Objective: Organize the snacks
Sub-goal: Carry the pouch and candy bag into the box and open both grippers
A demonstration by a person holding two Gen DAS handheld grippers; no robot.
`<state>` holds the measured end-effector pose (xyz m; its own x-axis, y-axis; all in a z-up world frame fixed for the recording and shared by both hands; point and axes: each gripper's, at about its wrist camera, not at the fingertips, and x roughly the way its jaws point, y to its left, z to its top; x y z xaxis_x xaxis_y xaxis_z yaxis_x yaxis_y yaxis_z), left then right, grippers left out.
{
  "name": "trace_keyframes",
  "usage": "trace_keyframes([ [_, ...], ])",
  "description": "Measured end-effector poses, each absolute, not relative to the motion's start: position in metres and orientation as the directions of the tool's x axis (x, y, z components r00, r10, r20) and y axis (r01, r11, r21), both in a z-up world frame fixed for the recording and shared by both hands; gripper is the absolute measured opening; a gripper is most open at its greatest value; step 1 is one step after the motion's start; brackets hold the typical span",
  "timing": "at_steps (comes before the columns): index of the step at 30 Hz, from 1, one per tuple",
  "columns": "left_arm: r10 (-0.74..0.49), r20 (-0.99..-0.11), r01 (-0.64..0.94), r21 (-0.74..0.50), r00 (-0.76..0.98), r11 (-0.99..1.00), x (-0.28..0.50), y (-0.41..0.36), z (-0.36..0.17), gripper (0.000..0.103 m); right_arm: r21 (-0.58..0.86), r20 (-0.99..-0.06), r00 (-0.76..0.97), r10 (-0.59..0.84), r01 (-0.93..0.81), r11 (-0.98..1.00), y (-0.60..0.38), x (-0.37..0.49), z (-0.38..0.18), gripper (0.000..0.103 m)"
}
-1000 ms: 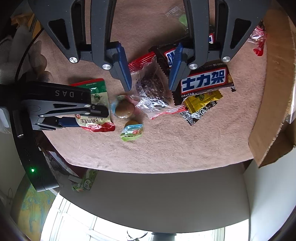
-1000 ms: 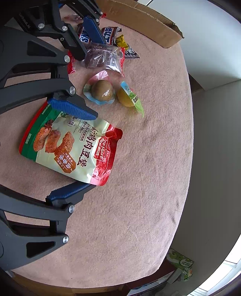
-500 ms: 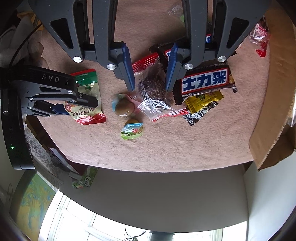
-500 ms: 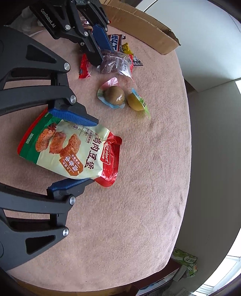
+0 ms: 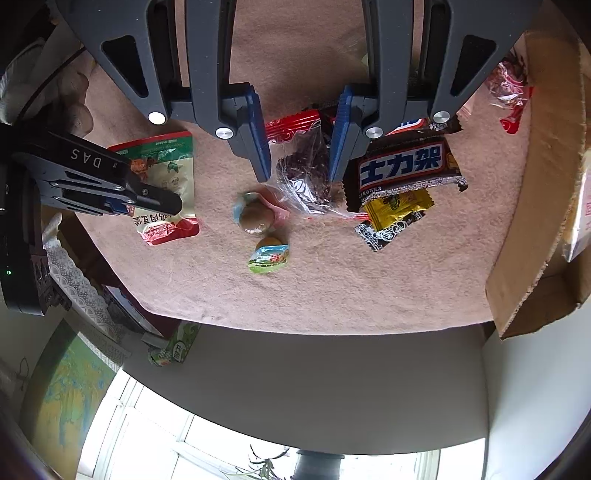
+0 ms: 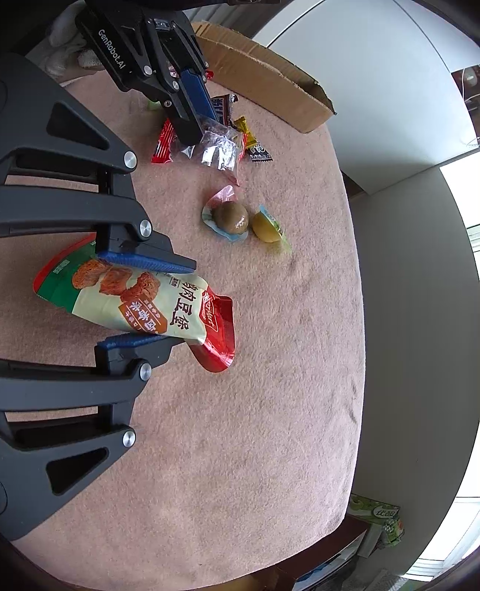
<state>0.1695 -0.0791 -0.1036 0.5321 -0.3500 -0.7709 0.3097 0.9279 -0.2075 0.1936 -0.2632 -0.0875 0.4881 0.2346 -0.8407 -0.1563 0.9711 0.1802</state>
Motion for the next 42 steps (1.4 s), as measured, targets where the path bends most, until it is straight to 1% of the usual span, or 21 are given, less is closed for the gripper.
trace_keyframes([
  [4,-0.338,-0.778,0.316,-0.19,0.529,0.93,0.169,-0.081,-0.107,0.03,0.206,-0.833,0.496,0.246,-0.136,0.969,-0.277,0.183,-0.082,0.028],
  [7,-0.358,-0.763,0.31,-0.216,0.538,0.926,0.165,-0.08,-0.1,0.03,0.199,-0.824,0.512,0.244,-0.141,0.97,-0.279,0.176,-0.074,0.025],
  [11,-0.364,-0.747,0.313,-0.218,0.557,0.924,0.159,-0.077,-0.09,0.029,0.188,-0.811,0.532,0.245,-0.159,0.969,-0.278,0.169,-0.061,0.02],
  [14,-0.357,-0.742,0.319,-0.202,0.567,0.926,0.158,-0.077,-0.089,0.029,0.163,-0.813,0.536,0.228,-0.165,0.973,-0.275,0.168,-0.059,0.019],
  [18,-0.339,-0.76,0.306,-0.193,0.554,0.932,0.161,-0.078,-0.099,0.028,0.176,-0.816,0.529,0.233,-0.156,0.972,-0.275,0.165,-0.061,0.019],
  [21,-0.361,-0.745,0.3,-0.224,0.561,0.927,0.156,-0.073,-0.094,0.027,0.177,-0.808,0.54,0.237,-0.161,0.971,-0.275,0.159,-0.054,0.019],
  [28,-0.364,-0.71,0.291,-0.23,0.602,0.929,0.146,-0.056,-0.073,0.027,0.193,-0.767,0.58,0.273,-0.197,0.961,-0.265,0.153,-0.024,0.018],
  [42,-0.313,-0.642,0.201,-0.244,0.7,0.949,0.13,0.012,-0.038,0.027,0.202,-0.719,0.591,0.366,-0.326,0.924,-0.186,0.156,0.011,0.018],
])
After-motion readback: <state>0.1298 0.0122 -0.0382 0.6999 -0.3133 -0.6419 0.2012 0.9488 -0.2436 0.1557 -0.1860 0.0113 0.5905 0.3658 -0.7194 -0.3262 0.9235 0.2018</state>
